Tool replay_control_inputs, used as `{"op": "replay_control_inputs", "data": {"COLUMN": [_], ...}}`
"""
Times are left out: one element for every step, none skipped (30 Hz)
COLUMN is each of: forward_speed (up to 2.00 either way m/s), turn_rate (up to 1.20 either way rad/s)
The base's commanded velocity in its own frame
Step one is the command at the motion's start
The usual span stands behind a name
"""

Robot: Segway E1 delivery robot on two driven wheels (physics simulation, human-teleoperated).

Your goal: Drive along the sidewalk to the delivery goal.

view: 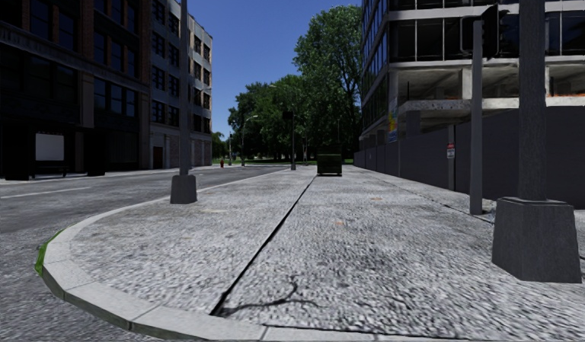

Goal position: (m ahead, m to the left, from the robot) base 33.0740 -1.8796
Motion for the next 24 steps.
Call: {"op": "replay_control_inputs", "data": {"forward_speed": [2.00,2.00,2.00,2.00,2.00,2.00,2.00,2.00,1.83,1.56,1.41,1.33,1.33,1.27,1.25,1.24,1.24,1.24,1.24,1.24,1.24,1.24,1.24,1.24], "turn_rate": [0.00,0.00,0.00,0.00,0.00,0.00,0.00,0.00,0.00,0.00,0.00,0.00,0.00,0.00,0.00,0.00,0.00,0.00,0.00,0.00,0.00,0.00,0.00,0.00]}}
